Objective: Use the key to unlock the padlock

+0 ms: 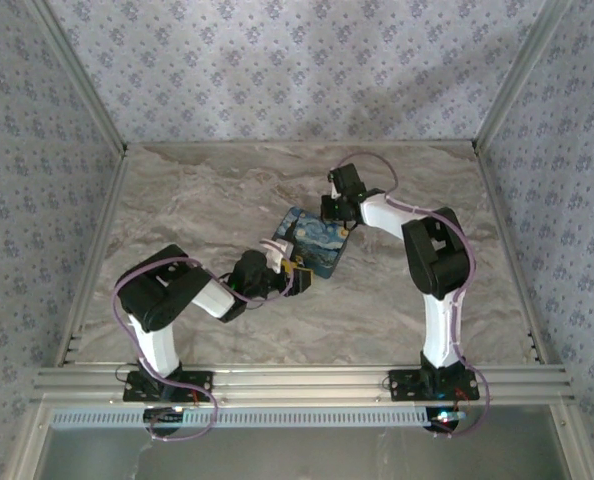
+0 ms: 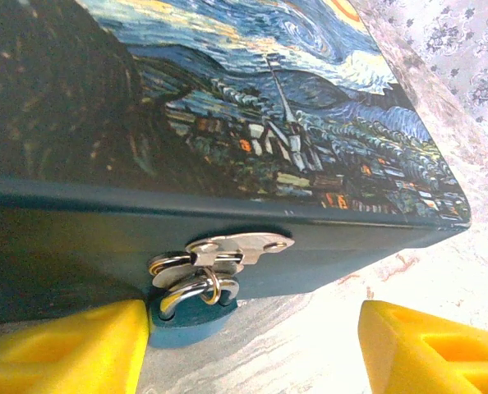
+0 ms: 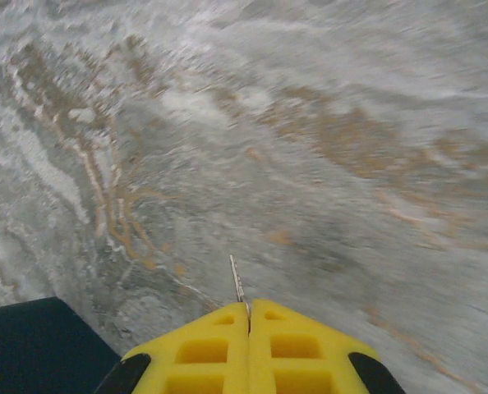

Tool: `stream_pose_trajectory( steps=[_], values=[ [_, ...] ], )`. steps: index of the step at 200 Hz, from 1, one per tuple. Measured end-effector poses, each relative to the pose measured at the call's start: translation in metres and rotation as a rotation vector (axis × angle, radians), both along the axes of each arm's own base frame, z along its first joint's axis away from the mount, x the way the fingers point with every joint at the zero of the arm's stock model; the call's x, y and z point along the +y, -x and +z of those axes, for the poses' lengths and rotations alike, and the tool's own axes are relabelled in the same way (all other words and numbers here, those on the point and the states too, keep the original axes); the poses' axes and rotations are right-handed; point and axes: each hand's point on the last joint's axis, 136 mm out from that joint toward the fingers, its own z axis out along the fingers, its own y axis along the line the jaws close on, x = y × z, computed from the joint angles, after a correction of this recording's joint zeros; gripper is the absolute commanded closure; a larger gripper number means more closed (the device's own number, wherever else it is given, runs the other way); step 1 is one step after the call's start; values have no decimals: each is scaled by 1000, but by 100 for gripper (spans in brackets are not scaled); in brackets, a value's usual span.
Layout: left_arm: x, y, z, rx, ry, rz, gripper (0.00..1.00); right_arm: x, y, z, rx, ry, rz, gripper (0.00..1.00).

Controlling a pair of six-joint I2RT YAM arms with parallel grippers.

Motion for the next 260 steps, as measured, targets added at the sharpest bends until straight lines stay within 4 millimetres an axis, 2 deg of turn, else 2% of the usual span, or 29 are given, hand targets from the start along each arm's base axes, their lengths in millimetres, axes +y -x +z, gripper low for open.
stream_pose_trajectory(
  steps=[27,47,60,70,96,112,136,187,260],
  values=[
    [0,1,0,1,3,-5,30,-37,10,37,-39,35,-116,100],
    [0,0,1,3,8,-8,27,-61,26,46,-32,61,-195,100],
    [0,0,2,4,13,-11,24,-69,42,38,-2,79,-222,100],
    [1,-1,3,3,16,-9,23,-71,58,25,34,100,-229,100],
    [2,-2,3,4,12,-11,22,-60,100,-12,150,149,-202,100],
    [1,-1,3,3,9,-18,22,-50,112,-19,182,147,-182,100],
    [-1,0,4,12,17,-40,23,-41,108,-18,184,121,-180,100],
    [-9,3,5,33,37,-99,27,-26,76,-13,168,77,-190,100],
    [-16,-6,7,47,74,-90,28,-24,73,-15,171,68,-187,100]
  ],
)
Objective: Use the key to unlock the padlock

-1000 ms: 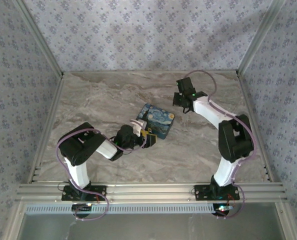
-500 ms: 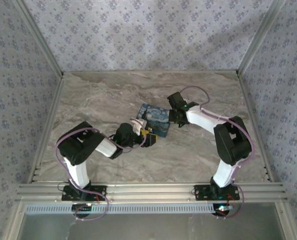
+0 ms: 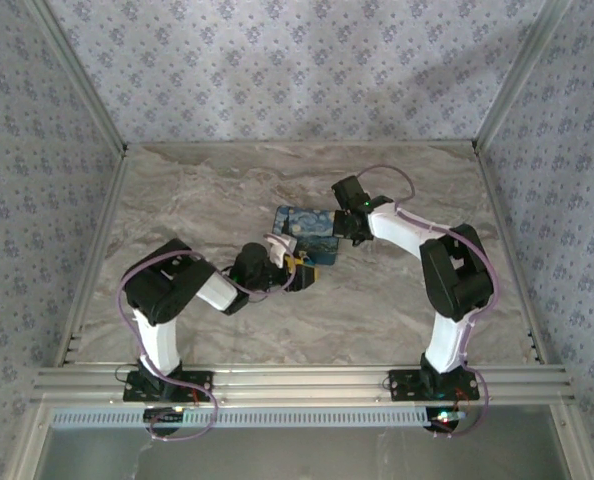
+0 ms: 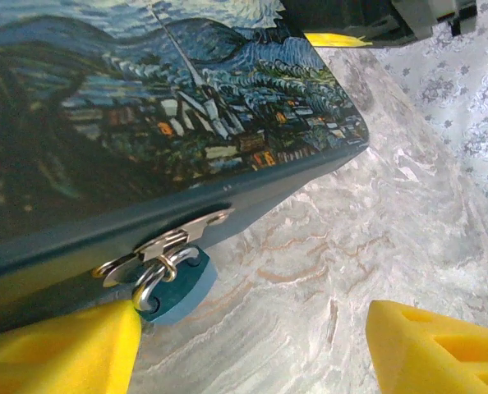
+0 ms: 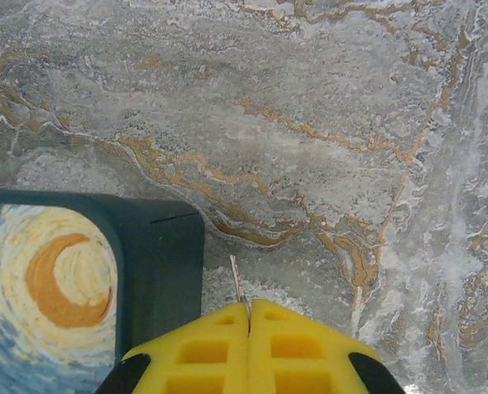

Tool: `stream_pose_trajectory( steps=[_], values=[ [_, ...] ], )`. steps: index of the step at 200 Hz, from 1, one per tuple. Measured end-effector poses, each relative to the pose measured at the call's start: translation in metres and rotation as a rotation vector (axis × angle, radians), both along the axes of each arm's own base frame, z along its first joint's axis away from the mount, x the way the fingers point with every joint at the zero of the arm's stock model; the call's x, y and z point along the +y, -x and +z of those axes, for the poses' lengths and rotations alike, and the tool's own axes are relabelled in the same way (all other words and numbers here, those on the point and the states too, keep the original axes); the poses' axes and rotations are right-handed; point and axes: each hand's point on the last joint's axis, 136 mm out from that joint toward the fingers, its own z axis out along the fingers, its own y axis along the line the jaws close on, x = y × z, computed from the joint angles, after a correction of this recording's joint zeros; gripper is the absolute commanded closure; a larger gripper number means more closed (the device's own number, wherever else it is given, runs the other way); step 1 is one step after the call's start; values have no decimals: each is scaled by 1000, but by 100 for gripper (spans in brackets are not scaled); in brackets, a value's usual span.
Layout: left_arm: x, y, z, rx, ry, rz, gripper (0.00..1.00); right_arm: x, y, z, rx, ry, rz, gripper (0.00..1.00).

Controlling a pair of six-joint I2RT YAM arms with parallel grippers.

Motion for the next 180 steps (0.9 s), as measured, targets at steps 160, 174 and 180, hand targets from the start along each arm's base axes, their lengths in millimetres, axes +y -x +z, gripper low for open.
stream_pose_trajectory(
  steps=[160,174,180],
  values=[
    [20,-30,-7,-9,-144,333,23,15,0,2,-14,-31,32,100],
    [16,-26,-7,-7,-135,297,25,15,0,2,-15,-31,32,100],
    [14,-23,-6,-6,-130,277,27,15,0,2,-15,-31,33,100]
  ],
)
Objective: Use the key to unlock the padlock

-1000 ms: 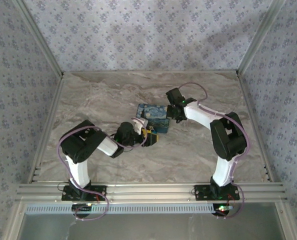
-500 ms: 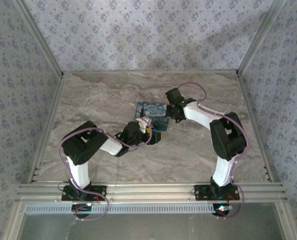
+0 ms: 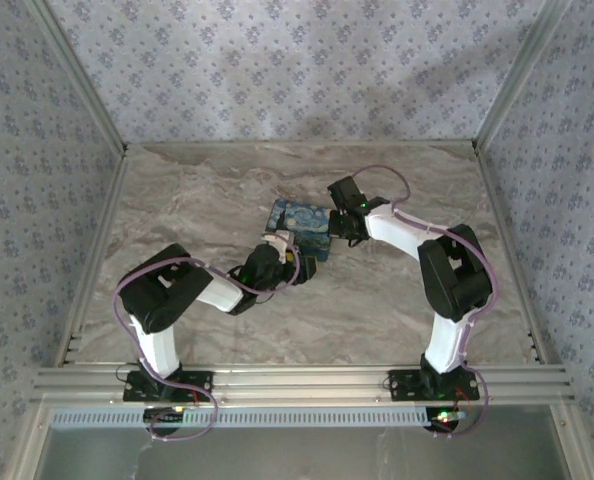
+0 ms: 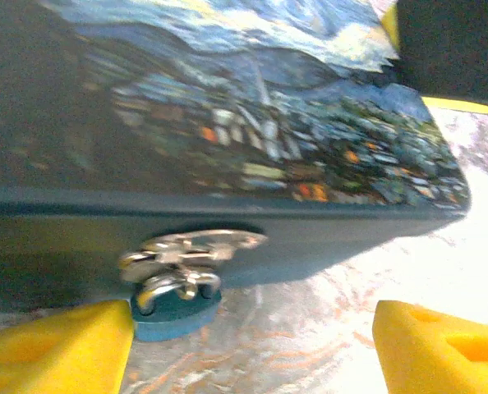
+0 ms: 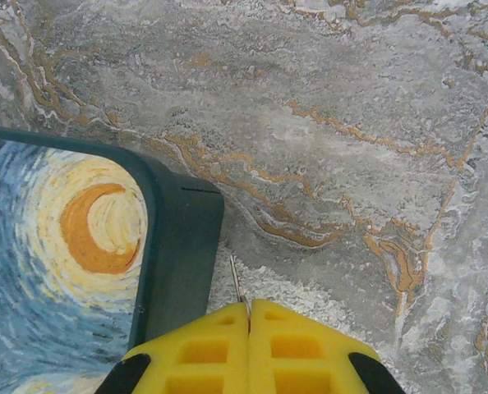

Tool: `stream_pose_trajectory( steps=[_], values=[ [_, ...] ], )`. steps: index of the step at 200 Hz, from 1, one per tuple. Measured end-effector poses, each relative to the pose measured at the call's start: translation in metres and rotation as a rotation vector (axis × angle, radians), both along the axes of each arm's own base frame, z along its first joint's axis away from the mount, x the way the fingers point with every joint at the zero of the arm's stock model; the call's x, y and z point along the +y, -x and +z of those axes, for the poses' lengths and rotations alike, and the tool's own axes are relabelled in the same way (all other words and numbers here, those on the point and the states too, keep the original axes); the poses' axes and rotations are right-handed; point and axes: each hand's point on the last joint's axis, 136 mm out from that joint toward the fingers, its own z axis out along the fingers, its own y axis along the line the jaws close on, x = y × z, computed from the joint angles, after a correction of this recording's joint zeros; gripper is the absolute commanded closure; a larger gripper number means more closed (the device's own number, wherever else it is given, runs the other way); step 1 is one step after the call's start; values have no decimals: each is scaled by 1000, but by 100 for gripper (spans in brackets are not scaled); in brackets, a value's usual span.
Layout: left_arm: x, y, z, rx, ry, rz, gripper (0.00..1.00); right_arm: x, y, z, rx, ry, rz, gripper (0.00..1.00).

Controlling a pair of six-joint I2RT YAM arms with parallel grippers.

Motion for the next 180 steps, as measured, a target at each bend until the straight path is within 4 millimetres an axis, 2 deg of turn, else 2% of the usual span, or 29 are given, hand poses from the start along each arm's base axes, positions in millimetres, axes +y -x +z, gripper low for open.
stream_pose_trajectory(
  steps=[15,49,88,106,129,150,180],
  values=[
    [-6,7,1,8,14,-51,30,0,0,0,-1,-1,0,100],
    [-14,18,1,16,39,-130,29,1,-1,-2,-2,-2,1,100],
    [-14,16,4,11,89,-114,26,3,0,-5,6,-1,6,100],
    [-7,11,6,20,129,-81,26,3,0,-5,6,-1,7,100],
    [11,4,8,38,163,-24,25,4,1,-5,8,-4,9,100],
    [30,6,8,62,141,14,22,4,1,-5,8,-5,9,100],
    [40,14,10,83,75,19,20,4,1,-5,10,-6,10,100]
  ],
)
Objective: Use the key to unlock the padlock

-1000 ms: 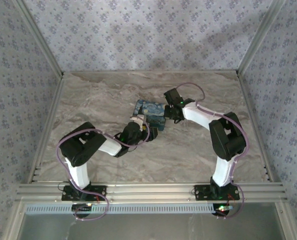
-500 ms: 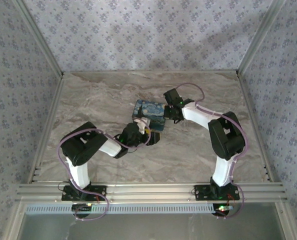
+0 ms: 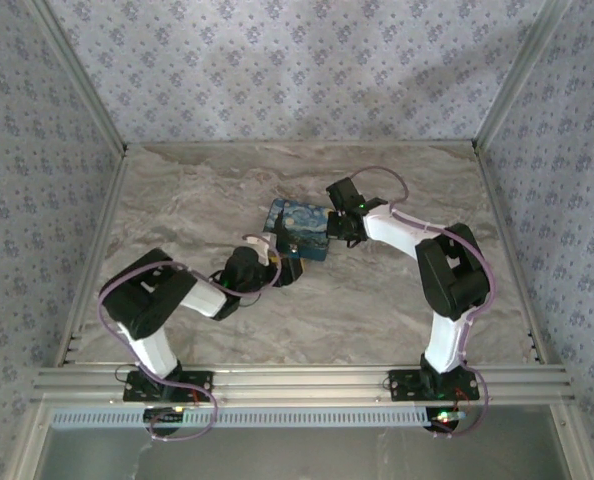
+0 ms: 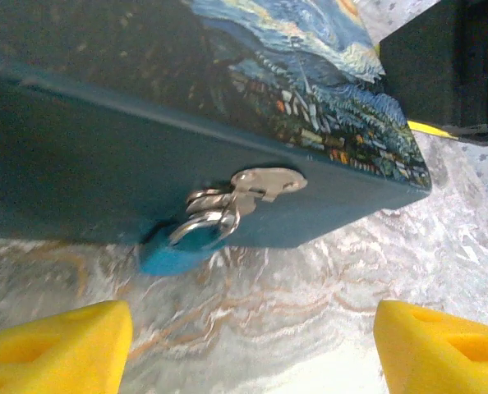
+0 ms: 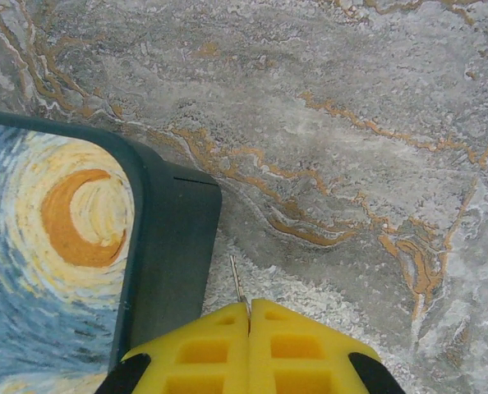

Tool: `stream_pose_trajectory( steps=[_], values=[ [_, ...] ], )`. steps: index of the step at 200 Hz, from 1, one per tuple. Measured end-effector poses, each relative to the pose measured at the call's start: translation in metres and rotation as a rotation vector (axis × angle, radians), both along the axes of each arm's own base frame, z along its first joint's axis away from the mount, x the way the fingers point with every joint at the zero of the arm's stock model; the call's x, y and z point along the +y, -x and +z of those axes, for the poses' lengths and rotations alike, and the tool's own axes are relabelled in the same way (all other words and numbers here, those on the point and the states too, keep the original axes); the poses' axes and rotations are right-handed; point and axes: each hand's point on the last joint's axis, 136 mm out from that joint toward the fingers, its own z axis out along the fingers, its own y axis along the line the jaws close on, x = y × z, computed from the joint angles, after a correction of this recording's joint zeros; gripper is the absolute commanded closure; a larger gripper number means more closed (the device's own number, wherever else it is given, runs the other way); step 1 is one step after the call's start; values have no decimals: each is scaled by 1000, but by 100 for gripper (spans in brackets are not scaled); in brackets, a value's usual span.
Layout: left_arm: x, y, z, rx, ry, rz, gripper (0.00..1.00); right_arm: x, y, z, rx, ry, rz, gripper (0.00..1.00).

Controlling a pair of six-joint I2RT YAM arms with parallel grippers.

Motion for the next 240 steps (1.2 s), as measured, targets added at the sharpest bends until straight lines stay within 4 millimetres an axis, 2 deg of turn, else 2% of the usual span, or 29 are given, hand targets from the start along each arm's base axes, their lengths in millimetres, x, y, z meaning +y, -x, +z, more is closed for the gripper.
stream_pose_trajectory(
  steps=[38,75,153,205,240],
  values=[
    [7,1,-11,19,-93,1,19,1,-1,0,-2,-1,0,100],
    [-8,-9,-14,-26,-164,2,17,3,-1,1,-6,-3,5,100],
    [-26,-22,-20,-130,-271,-15,17,7,-1,1,-11,-6,12,100],
    [-32,-24,-23,-174,-309,-64,18,9,-5,0,-25,-11,11,100],
    [-45,-18,-18,-193,-266,-126,26,11,-4,-1,-25,-11,16,100]
  ],
)
